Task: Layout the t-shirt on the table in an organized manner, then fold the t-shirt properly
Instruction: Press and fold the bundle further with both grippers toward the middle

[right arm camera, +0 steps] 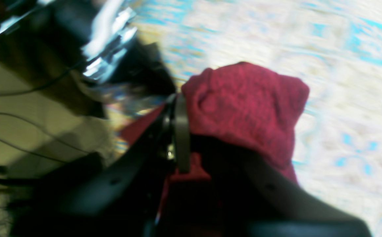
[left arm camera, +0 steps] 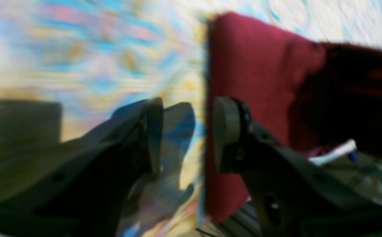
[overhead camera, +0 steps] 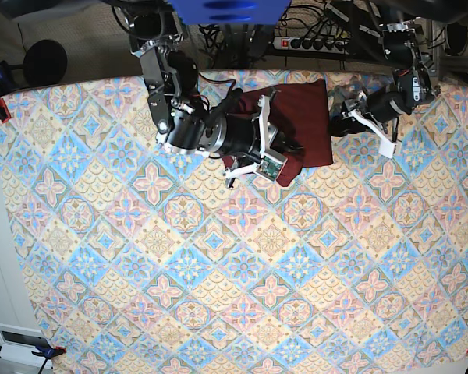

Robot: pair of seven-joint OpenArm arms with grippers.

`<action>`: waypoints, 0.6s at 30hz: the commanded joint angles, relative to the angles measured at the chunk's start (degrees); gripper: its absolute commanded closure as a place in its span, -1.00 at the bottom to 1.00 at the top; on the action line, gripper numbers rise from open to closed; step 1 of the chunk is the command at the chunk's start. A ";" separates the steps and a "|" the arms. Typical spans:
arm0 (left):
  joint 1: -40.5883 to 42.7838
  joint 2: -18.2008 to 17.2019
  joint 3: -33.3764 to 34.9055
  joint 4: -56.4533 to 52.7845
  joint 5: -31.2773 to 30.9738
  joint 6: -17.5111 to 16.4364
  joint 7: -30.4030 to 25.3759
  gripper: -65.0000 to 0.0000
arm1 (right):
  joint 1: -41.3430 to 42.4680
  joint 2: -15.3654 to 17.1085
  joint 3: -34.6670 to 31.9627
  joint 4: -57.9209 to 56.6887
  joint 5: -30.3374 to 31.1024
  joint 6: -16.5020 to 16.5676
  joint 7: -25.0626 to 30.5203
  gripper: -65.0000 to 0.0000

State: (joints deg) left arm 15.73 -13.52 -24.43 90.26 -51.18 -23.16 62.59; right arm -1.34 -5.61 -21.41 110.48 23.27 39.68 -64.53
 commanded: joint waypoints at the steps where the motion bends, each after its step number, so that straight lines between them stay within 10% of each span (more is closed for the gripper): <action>1: -0.03 -1.03 0.03 0.42 -0.73 -0.18 -1.09 0.29 | 0.68 -0.59 -1.32 0.07 0.78 0.32 1.63 1.00; 18: -0.03 -0.50 7.33 -1.34 3.13 0.08 -5.75 0.29 | 7.10 -2.70 -9.76 -13.20 -9.24 0.32 7.79 1.00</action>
State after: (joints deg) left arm 15.57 -13.63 -17.02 88.51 -49.50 -23.62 55.96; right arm 5.06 -7.60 -30.94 96.47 13.26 39.86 -57.89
